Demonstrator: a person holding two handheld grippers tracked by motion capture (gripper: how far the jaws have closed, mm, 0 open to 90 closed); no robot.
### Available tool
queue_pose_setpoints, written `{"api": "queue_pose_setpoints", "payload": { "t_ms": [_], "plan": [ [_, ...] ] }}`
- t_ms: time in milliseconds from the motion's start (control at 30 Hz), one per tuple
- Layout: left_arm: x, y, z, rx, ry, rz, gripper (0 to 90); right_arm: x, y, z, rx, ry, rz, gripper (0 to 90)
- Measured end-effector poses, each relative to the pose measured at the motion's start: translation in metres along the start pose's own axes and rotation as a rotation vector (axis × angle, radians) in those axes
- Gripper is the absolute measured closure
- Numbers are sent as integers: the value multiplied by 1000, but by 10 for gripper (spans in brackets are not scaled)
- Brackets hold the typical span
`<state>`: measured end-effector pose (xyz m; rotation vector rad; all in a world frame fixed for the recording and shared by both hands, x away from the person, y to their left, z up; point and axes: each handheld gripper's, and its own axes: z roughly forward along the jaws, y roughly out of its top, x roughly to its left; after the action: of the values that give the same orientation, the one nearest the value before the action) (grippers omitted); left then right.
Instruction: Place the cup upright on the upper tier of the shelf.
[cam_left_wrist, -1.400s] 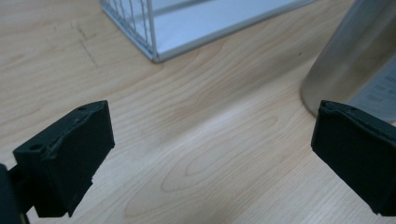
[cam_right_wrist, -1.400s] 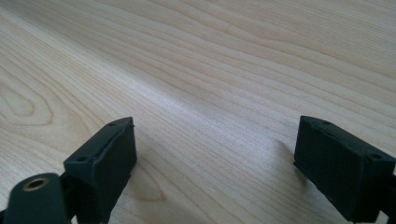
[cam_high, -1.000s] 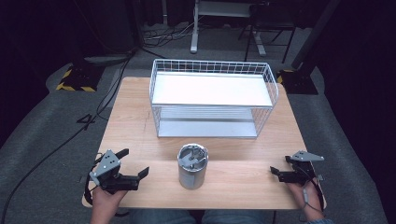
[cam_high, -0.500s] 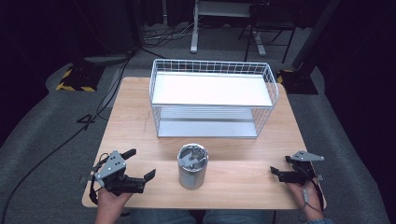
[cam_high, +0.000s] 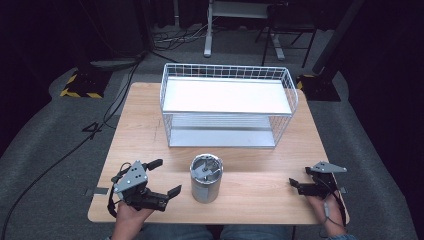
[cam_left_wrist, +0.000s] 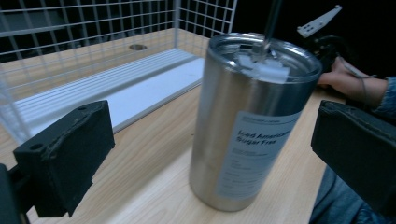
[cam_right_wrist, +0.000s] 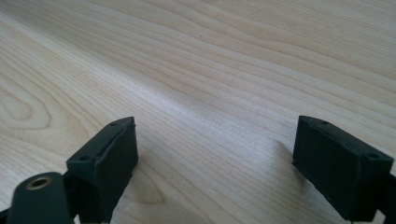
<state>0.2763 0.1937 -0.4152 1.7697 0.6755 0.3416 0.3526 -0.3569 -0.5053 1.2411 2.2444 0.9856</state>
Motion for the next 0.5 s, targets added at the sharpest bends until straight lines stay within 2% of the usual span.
{"api": "queue_pose_setpoints", "payload": {
  "t_ms": [367,500],
  "plan": [
    [-15,6,22,5,-75,26,0,1,0,0,-2,-1,-1,146],
    [-18,4,31,7,-77,32,0,1,0,0,-2,0,-2,148]
  ]
}}
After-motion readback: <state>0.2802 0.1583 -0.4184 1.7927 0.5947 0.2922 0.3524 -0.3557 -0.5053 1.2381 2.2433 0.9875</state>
